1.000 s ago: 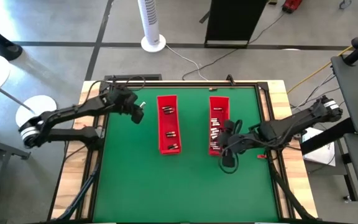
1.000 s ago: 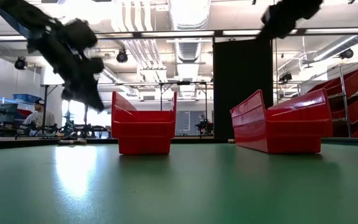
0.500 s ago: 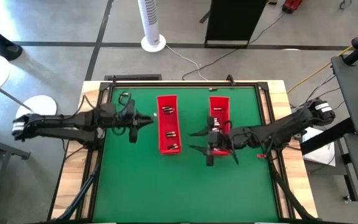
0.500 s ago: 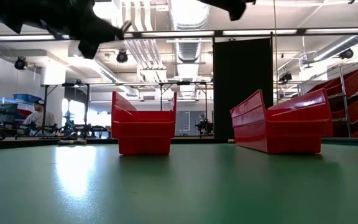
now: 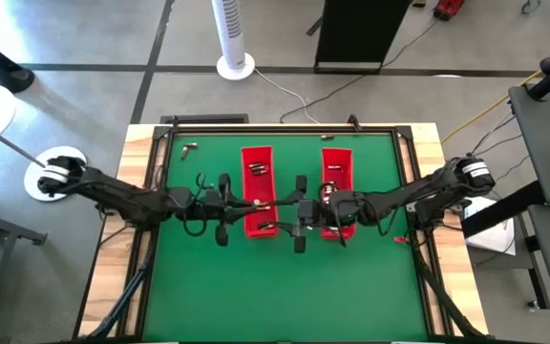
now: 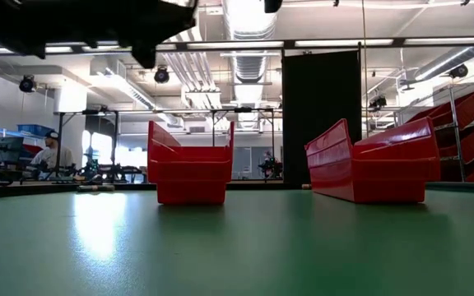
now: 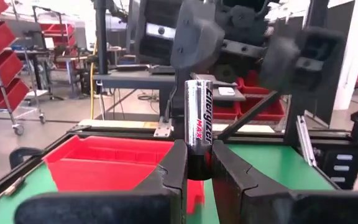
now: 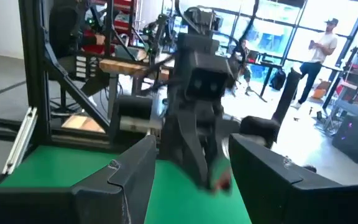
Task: Sort batteries
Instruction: Put the silver battery into the right red bin
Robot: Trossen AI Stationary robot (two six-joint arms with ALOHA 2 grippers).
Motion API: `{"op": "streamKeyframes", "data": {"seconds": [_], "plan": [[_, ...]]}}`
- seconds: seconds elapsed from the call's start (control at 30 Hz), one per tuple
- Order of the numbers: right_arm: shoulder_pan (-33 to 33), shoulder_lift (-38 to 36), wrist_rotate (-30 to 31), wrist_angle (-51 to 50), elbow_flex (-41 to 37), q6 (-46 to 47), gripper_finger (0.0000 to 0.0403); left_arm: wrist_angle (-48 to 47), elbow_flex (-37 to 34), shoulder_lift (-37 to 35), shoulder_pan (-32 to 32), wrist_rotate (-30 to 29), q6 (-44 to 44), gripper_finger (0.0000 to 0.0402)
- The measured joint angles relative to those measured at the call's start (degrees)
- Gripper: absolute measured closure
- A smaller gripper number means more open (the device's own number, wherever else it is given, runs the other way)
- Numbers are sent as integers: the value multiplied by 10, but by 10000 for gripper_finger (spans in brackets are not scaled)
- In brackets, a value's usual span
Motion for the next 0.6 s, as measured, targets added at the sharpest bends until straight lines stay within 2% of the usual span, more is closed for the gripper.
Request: {"op": "streamKeyframes", "data": {"seconds": [0.17,0.3,0.6], "plan": [[-7,14,1,-2,25,10,191,79,18,63,-1,27,13,376],[-9,13,5,-5,24,14,187,112,26,82,-7,47,36,376],[-13,31,0,-5,36,13,215,119,57,107,-14,63,55,376]]}}
